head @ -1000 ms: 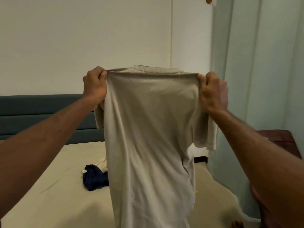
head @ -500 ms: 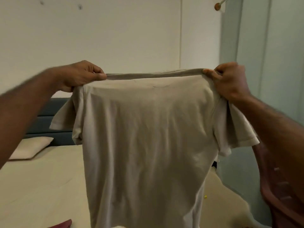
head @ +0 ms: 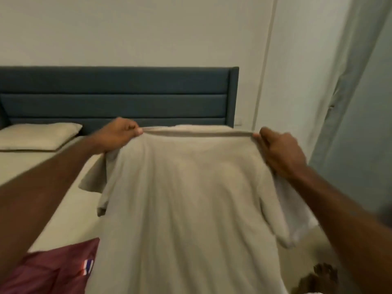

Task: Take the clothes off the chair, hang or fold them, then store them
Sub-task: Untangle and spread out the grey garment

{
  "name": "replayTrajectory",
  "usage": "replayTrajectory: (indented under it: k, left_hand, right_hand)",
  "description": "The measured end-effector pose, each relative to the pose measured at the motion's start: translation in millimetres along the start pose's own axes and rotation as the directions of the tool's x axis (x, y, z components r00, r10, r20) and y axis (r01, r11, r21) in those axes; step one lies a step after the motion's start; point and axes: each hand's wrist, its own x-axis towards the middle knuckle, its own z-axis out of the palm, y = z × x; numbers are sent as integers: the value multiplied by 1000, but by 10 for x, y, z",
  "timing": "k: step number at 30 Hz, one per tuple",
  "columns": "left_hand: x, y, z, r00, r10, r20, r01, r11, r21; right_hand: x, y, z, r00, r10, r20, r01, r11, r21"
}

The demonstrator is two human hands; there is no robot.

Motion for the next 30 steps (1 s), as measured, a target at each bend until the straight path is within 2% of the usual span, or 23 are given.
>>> replayTrajectory:
  k: [3, 6, 8, 11, 15, 19, 21, 24, 25, 27, 30]
  left_hand:
    - [14, -655, 844, 997, -66, 34, 64, 996, 60]
    - [-36, -1085, 1506, 994, -100, 40, 96, 992, 79]
    - [-63, -1333, 1862, 994, -99, 52, 94, 992, 88]
    - [-57, -1648, 2250, 996, -86, 39, 77, 979, 190]
    - [185, -1923, 2542, 998, -54, 11, 47, 942, 332]
    - [658, -1954, 2558, 998, -28, -52, 46, 924, 381]
    - [898, -2048, 2661, 998, -56, -20, 60, 920, 388]
    - [987, -2201, 2895, 987, -107, 124, 42, 895, 444]
    - [971, -2261, 2987, 981, -123, 147, 42, 888, 458]
    - [959, -2322, 3097, 981, -135, 136, 55, 877, 477]
    - [992, -2335, 3119, 982, -149, 120, 77, 882, 466]
  right_hand:
    - [-267, 303, 954, 978, 39, 203, -26, 997, -68]
    - [-464, 533, 1634, 937, 61, 344, -20, 992, -123]
    - [-529, 697, 2009, 914, 45, 402, 42, 978, -204]
    - [-491, 872, 2368, 867, 33, 497, 158, 928, -338]
    - [-237, 1039, 2706, 824, 3, 566, 255, 891, -376]
    - [198, 1168, 2969, 856, -40, 515, 262, 892, -367]
    - [368, 1253, 3210, 853, -12, 521, 223, 912, -344]
    - [341, 1404, 3571, 788, 119, 604, 62, 961, -270]
    - [277, 1479, 3670, 789, 125, 601, 42, 965, -257]
    - [217, 1576, 3732, 821, 137, 555, 21, 963, -268]
    - [303, 1593, 3607, 773, 238, 588, -113, 964, -241]
